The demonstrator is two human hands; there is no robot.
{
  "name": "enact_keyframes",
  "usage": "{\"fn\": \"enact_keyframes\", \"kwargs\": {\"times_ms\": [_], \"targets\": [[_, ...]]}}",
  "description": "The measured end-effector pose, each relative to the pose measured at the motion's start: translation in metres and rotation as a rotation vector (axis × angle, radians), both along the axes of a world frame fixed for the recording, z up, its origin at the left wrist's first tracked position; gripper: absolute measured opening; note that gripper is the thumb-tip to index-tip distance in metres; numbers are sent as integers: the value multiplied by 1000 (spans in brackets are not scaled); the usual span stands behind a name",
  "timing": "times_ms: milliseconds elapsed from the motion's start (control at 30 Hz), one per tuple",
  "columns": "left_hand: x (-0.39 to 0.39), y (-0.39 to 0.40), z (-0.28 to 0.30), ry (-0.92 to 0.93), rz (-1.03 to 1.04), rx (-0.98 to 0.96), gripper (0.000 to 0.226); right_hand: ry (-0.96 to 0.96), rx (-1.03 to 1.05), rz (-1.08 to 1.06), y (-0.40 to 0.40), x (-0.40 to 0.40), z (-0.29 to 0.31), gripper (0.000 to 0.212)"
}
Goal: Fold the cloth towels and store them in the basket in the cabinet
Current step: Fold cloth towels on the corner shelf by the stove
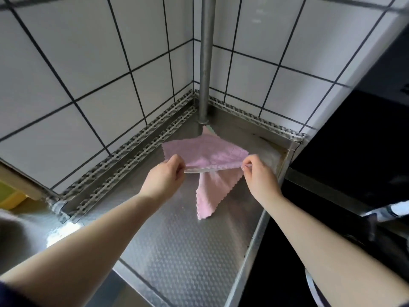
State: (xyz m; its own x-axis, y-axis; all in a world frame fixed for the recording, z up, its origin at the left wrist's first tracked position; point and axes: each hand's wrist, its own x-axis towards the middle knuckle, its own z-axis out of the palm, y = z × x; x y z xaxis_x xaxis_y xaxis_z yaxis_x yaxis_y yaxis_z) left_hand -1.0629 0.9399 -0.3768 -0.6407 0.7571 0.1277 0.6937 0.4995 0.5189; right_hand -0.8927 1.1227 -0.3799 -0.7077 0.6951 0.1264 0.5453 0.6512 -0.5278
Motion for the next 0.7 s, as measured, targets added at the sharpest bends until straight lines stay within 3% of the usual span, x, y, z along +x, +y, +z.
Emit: {"fn": "enact_keyframes", "kwargs": {"times_ms": [133,267,433,700], "targets": [[-19,14,37,227,-146,-32,33,-39,146,33,15,-16,39,39],[-39,18,72,376,-226,0,22,-23,245,4,20,-34,77,33],[-66,11,112,426,-205,111,19,24,322,-105,6,-41,117,14],[-103,-27,165,350,-191,239,15,48,340,-242,-42,-47,157,14]]}}
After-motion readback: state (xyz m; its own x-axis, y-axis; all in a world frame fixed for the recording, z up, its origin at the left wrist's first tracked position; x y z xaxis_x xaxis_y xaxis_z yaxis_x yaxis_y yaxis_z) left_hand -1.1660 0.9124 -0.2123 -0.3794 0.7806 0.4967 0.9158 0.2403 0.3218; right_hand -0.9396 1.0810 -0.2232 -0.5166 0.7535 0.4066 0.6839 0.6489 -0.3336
